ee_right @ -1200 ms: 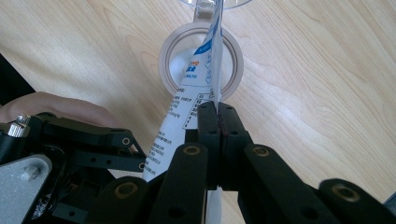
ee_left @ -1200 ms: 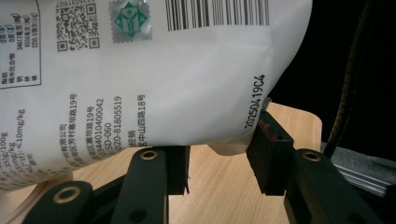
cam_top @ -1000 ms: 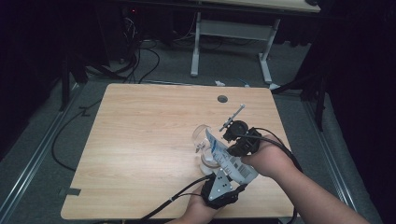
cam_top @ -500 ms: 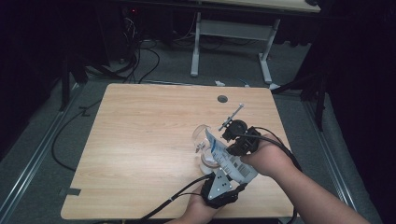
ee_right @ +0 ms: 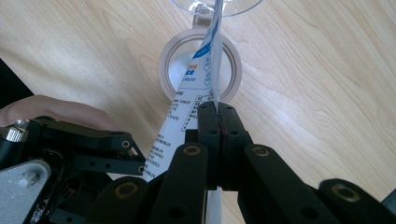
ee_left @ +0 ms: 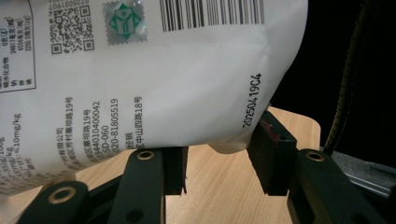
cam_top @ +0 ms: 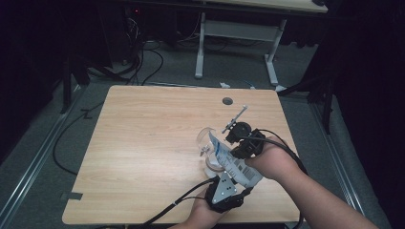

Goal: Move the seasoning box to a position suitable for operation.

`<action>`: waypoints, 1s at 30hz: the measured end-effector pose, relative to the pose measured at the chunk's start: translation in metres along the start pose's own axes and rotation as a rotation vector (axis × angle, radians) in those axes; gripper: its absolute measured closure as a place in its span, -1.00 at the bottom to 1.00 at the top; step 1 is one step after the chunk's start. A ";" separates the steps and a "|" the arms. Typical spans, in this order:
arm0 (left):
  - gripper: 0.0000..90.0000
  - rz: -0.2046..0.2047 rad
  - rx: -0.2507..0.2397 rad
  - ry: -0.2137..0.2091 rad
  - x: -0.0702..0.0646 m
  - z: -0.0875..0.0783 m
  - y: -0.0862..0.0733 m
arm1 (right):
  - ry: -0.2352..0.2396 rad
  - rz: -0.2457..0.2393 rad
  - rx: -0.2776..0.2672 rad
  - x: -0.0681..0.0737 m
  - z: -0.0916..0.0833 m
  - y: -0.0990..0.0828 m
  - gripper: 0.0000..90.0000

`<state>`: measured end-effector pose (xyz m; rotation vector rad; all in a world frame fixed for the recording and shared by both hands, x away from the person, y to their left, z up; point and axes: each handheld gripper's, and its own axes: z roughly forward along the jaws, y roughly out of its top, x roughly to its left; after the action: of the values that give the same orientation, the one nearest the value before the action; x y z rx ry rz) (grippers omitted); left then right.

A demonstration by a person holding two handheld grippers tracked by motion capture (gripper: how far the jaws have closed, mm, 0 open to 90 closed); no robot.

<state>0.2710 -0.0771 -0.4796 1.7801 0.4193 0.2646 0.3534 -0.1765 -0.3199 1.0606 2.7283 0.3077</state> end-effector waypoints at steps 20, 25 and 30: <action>0.31 -0.003 -0.010 -0.006 0.000 -0.002 0.002 | -0.004 -0.006 0.001 0.001 -0.001 0.003 1.00; 0.33 0.005 -0.005 -0.002 0.000 -0.001 0.001 | 0.002 -0.005 0.004 0.001 -0.001 0.002 1.00; 0.34 0.007 0.000 0.002 0.000 -0.001 0.001 | 0.004 -0.002 0.004 0.001 0.001 0.002 1.00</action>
<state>0.2705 -0.0768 -0.4785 1.7817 0.4143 0.2714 0.3539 -0.1742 -0.3202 1.0598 2.7344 0.3041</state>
